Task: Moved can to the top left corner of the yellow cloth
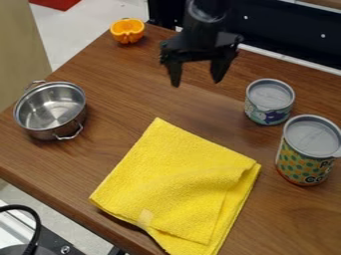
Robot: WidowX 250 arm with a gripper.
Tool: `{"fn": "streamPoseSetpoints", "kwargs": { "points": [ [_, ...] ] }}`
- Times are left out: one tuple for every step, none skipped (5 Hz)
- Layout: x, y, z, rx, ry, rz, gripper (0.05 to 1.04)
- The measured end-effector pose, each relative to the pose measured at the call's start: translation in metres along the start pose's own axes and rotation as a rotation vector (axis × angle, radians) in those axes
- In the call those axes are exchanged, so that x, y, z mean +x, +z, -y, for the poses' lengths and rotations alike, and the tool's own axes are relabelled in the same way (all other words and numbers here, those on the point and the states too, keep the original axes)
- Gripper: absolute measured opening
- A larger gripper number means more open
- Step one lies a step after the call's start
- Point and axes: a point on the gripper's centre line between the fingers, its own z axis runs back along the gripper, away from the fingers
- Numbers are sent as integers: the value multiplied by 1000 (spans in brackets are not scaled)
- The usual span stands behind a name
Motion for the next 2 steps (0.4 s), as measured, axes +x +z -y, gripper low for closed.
{"fn": "streamPoseSetpoints", "kwargs": {
  "points": [
    [3,19,22,-78,144,-47,998],
    [-5,27,38,-125,309,-76,998]
  ]
}}
